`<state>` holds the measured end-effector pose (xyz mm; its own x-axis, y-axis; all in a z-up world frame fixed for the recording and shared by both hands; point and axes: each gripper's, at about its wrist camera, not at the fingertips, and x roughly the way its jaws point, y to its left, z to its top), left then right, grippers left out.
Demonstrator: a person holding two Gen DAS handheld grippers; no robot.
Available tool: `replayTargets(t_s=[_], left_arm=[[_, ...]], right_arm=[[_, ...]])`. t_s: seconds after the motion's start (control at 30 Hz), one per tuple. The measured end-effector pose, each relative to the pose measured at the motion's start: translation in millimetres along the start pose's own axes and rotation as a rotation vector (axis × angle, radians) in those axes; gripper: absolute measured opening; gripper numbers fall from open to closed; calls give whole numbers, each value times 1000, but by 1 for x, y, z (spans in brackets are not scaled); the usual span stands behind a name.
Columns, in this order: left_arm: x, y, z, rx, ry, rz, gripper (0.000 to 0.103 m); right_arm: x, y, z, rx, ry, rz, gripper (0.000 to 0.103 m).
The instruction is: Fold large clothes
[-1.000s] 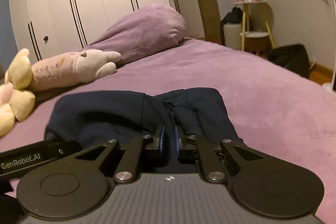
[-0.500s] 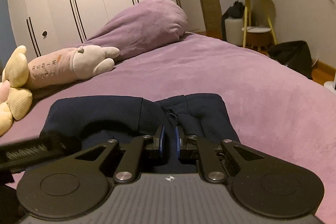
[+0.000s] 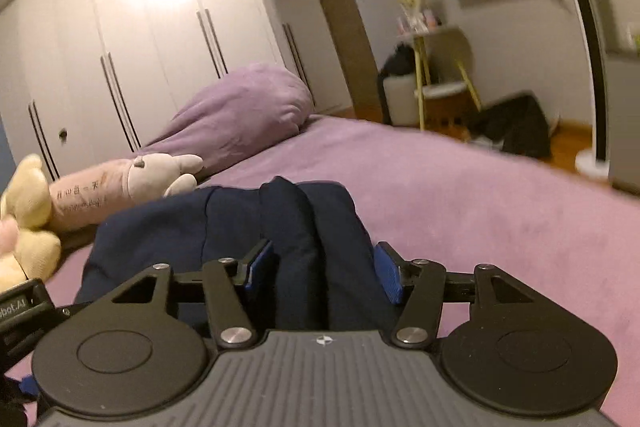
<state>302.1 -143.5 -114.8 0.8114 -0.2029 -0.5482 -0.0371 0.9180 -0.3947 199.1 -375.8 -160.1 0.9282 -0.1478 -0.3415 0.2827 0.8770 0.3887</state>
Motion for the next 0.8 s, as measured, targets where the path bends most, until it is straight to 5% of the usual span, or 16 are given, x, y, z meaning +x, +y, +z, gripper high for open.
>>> replayTargets(t_s=[0.13,0.3,0.47,0.57,0.8], left_arm=[[-6,20,28,-59,135,-86,103],[-21,70,60,-48,274,-277,103],[2,89,49,-126,384,-316,103],[18,94,41,-214,416,-368,103],[24,90,43,-230,411,-397,78]], right_arm=[[13,-9,18,54,119,54,62],[4,-73,54,289,348,264,77],[28,-123,37,511,581,393,77],[35,-124,24,586,616,460,77],[51,-103,20,453,642,431,47]])
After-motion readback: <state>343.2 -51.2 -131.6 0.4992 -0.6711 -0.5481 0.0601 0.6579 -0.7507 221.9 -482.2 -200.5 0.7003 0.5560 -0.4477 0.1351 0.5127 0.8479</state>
